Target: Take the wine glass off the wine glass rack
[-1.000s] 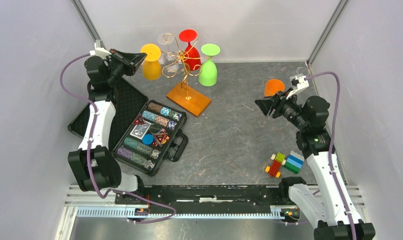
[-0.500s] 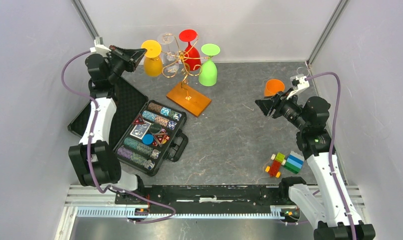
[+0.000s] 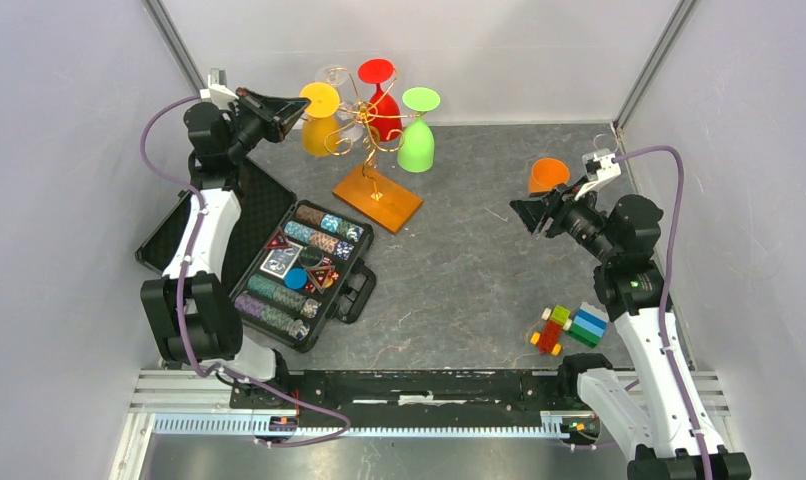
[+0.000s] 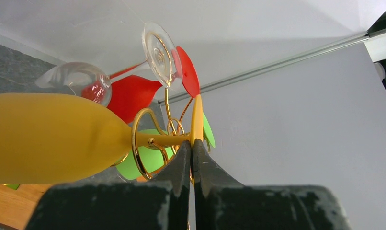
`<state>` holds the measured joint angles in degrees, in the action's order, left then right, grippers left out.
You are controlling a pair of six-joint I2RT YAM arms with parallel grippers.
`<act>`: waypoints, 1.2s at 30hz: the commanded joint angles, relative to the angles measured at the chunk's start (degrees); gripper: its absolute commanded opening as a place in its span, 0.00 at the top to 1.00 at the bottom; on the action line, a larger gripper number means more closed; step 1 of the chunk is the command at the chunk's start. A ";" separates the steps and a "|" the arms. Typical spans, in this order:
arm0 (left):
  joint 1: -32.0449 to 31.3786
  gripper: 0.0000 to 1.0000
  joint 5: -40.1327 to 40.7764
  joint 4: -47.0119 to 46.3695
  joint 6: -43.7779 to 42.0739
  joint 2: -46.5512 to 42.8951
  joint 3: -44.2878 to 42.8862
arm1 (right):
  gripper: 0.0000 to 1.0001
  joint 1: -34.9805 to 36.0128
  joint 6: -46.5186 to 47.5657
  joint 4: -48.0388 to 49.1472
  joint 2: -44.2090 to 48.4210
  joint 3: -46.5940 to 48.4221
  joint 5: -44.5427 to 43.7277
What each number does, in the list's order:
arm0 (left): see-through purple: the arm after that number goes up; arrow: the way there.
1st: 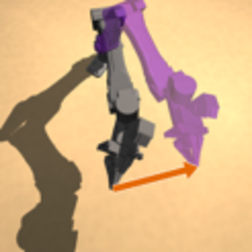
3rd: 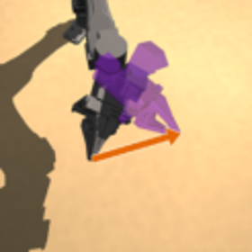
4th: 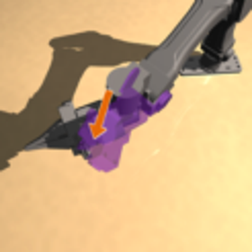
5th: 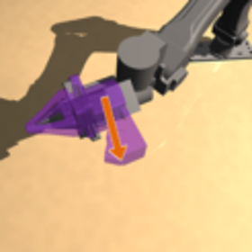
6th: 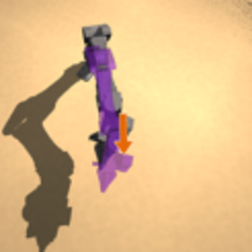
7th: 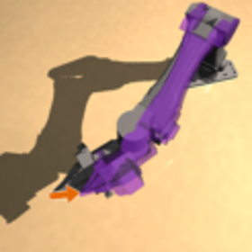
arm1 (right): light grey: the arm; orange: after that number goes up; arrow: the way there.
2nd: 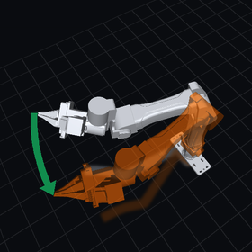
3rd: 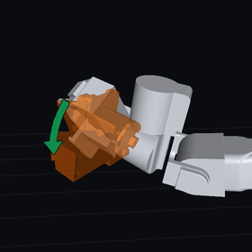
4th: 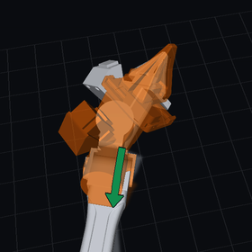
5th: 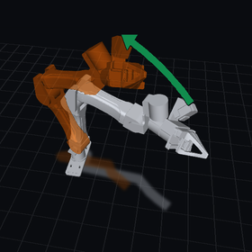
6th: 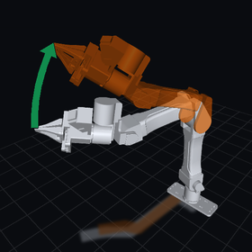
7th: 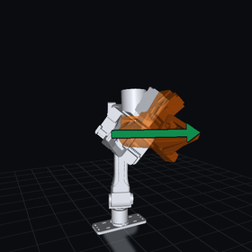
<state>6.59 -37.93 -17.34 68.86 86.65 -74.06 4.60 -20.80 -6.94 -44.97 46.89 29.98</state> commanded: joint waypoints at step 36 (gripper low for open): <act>-0.92 0.98 5.18 30.11 -9.29 -43.16 8.04 | 0.02 2.68 -31.81 39.69 14.20 -22.68 9.13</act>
<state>6.24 -28.62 12.56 56.88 44.77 -63.44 5.61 -46.13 21.56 -30.48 25.52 39.90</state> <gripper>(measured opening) 0.030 0.979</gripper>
